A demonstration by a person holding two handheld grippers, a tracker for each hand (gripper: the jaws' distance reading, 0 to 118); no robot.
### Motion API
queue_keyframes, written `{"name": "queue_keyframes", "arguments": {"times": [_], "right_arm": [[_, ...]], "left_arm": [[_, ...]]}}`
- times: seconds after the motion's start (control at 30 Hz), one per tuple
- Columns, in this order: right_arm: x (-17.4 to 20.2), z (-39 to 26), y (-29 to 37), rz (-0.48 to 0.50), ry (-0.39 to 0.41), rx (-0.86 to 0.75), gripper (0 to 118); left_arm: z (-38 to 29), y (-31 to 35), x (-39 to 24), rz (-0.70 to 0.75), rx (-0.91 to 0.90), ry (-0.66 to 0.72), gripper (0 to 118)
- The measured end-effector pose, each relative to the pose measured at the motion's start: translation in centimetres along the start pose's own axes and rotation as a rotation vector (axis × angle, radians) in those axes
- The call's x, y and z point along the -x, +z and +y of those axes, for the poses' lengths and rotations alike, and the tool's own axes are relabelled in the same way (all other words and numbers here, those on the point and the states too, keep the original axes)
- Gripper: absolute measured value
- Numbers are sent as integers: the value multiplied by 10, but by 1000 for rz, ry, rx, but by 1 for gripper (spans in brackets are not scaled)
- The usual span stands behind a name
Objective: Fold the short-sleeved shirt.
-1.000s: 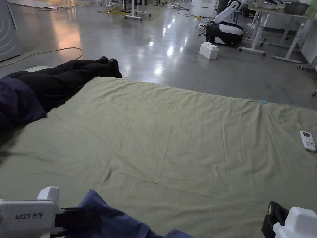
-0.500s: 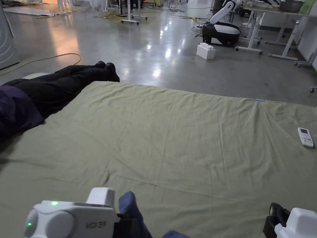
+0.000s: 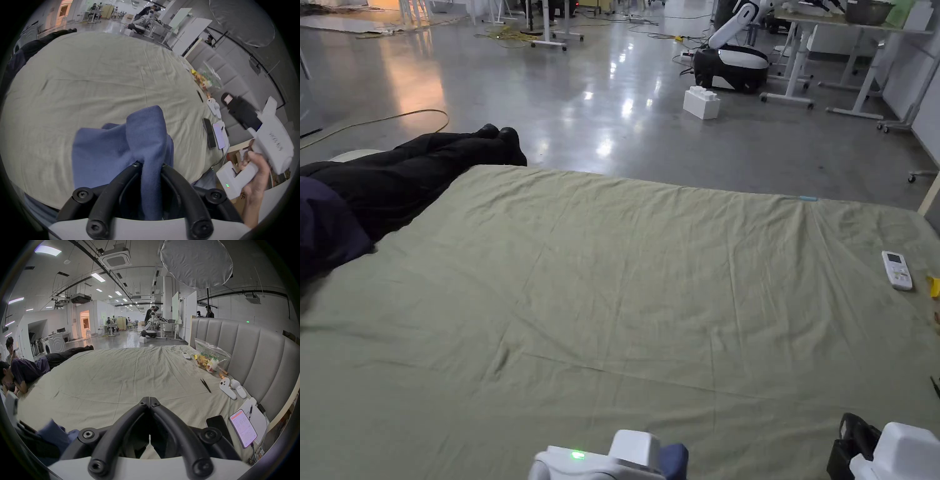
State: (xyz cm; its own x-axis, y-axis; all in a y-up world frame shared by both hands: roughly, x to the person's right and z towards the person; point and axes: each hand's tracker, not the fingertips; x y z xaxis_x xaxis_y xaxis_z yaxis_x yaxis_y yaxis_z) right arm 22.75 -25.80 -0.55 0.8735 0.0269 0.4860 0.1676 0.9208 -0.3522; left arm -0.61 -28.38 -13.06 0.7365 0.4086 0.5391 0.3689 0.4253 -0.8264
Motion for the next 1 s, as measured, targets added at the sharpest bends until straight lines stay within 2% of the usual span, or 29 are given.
{"name": "queue_keyframes", "arguments": {"times": [0.1, 0.2, 0.3, 0.33, 0.4, 0.5, 0.6, 0.63, 0.7, 0.73, 0.93, 1.0], "right_arm": [[-3, -1, 3, -9, -3, 1, 1], [-6, -3, 4, -14, -5, 5, 1], [-8, -4, 6, -17, -3, 8, 1], [-9, -4, 6, -18, -1, 8, 1], [-10, -4, 6, -21, -1, 8, 1], [-10, -5, 7, -21, -5, 13, 1], [-10, -6, 7, -17, -9, 17, 1], [-9, -7, 8, -15, -9, 18, 1], [-7, -8, 8, -11, -7, 20, 1], [-6, -9, 8, -8, -7, 22, 1], [-5, -13, 8, -2, -12, 32, 1], [-7, -14, 8, -4, -14, 35, 1]], "left_arm": [[-5, -22, -6, 9, 27, 14, 12], [-11, -32, -4, -22, 24, 12, 21], [-14, -26, -1, -117, 43, 9, 47], [-14, -21, 2, -150, 42, 22, 60], [-14, -7, 7, -193, 22, 28, 67], [-12, 16, 20, -258, -41, 54, 67], [-13, 26, 33, -236, -69, 79, 65], [-12, 24, 35, -210, -72, 83, 58], [-15, 16, 37, -167, -47, 85, 30], [-17, 9, 35, -165, -23, 88, 19], [-31, -42, 13, -233, 80, 94, 15], [-35, -58, 4, -213, 100, 92, 15]]}}
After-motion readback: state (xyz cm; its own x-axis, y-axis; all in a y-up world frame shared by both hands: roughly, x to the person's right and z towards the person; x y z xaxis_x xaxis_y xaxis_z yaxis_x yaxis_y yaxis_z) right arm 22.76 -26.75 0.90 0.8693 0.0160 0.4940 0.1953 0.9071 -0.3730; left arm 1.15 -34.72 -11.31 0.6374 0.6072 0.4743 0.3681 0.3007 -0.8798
